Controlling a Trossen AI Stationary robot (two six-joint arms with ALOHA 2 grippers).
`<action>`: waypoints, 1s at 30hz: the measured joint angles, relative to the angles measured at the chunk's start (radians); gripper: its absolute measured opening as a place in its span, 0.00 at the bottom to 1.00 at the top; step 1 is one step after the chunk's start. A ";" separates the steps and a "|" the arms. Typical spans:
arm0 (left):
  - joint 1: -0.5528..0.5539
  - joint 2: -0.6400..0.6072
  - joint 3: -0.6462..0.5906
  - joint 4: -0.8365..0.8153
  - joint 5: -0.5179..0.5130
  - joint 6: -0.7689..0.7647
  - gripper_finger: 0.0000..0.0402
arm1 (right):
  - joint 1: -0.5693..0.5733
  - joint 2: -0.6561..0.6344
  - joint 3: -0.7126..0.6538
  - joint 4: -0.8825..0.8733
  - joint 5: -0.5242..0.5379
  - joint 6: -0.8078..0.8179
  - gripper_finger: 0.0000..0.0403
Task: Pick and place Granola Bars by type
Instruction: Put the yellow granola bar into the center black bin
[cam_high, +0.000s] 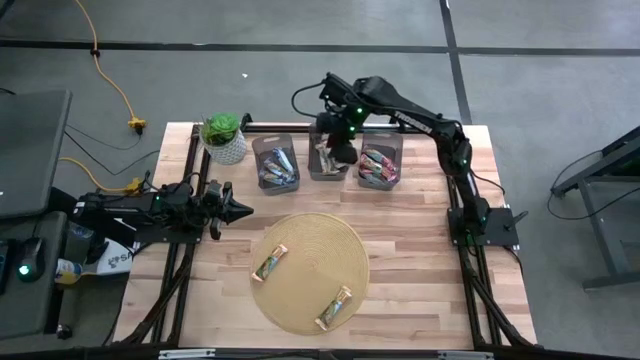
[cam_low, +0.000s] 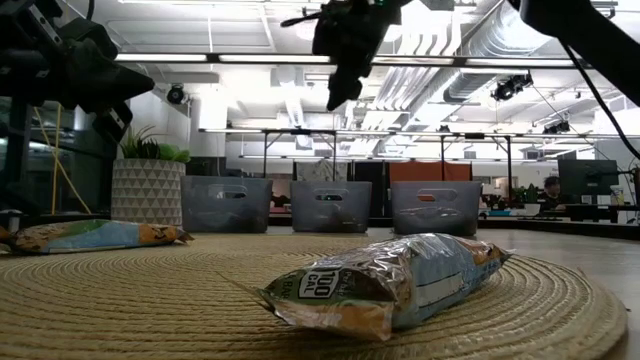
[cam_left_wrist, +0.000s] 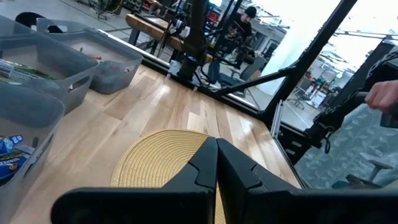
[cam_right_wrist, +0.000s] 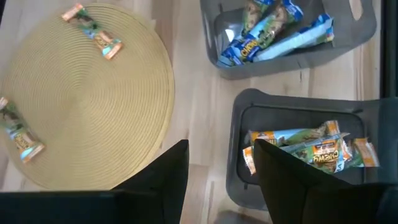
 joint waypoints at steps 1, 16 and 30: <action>0.000 0.000 0.000 0.000 0.000 0.000 0.00 | 0.000 -0.007 0.000 -0.004 -0.003 -0.012 0.41; 0.000 0.000 0.000 0.000 -0.001 0.000 0.00 | 0.152 -0.024 -0.002 0.054 0.007 -0.126 0.41; 0.000 0.000 0.000 0.000 -0.001 0.000 0.00 | 0.370 -0.024 -0.002 0.223 0.341 -0.068 0.41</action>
